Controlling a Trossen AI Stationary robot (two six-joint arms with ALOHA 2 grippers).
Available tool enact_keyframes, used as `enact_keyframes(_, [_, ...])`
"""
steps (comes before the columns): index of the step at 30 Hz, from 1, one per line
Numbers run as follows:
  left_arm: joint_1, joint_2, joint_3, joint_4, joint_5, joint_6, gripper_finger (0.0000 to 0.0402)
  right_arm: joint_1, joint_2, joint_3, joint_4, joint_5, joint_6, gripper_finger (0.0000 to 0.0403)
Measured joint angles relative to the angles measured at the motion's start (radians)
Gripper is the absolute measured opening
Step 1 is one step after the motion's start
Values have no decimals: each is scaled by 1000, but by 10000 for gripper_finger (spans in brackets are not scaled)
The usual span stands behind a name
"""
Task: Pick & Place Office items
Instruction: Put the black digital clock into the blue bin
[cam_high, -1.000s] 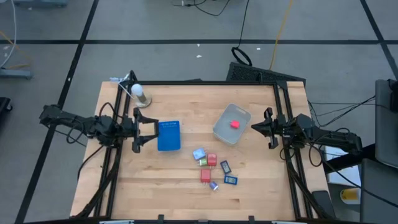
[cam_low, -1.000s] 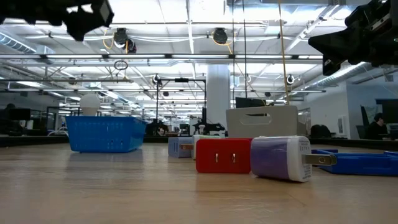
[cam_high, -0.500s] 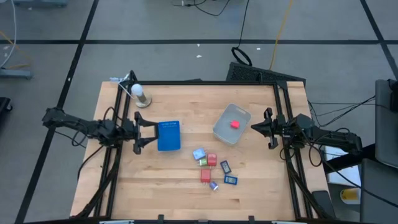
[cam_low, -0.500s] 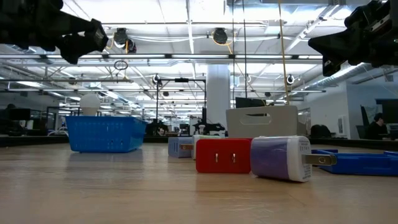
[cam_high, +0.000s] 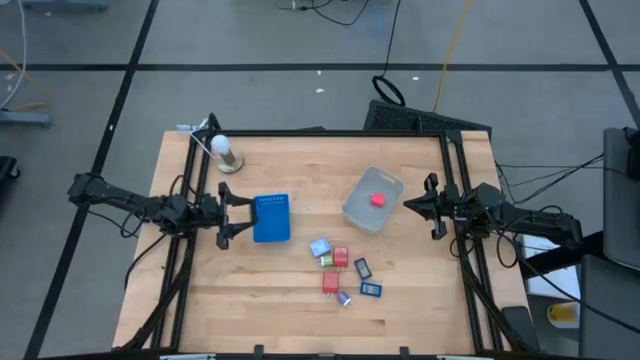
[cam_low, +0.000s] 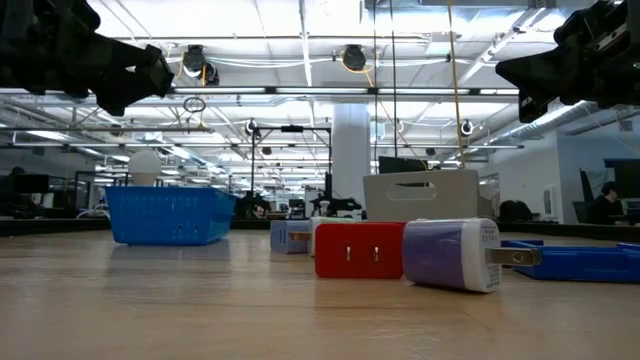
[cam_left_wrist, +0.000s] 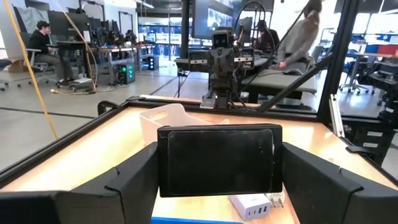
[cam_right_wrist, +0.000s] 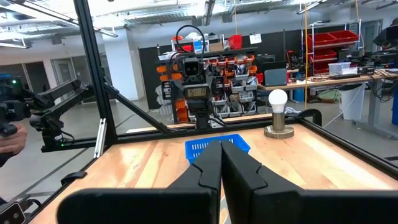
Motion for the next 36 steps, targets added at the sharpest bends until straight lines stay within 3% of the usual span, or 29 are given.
enact_keyframes(8, [0,0,23,92,13,-75,285,0,0,0,0,1,0,0])
enact_keyframes(15, [0,51,230,-79,-30,-145,285,0,0,0,0,29,0,0])
enact_keyframes(21, [0,236,446,-367,-118,-207,285,0,0,0,-3,29,0,0])
enact_keyframes(27, [0,451,608,-642,-106,-238,285,0,0,0,-17,29,0,0])
enact_keyframes(36, [59,638,660,-734,-49,-236,285,0,0,0,-33,29,0,0])
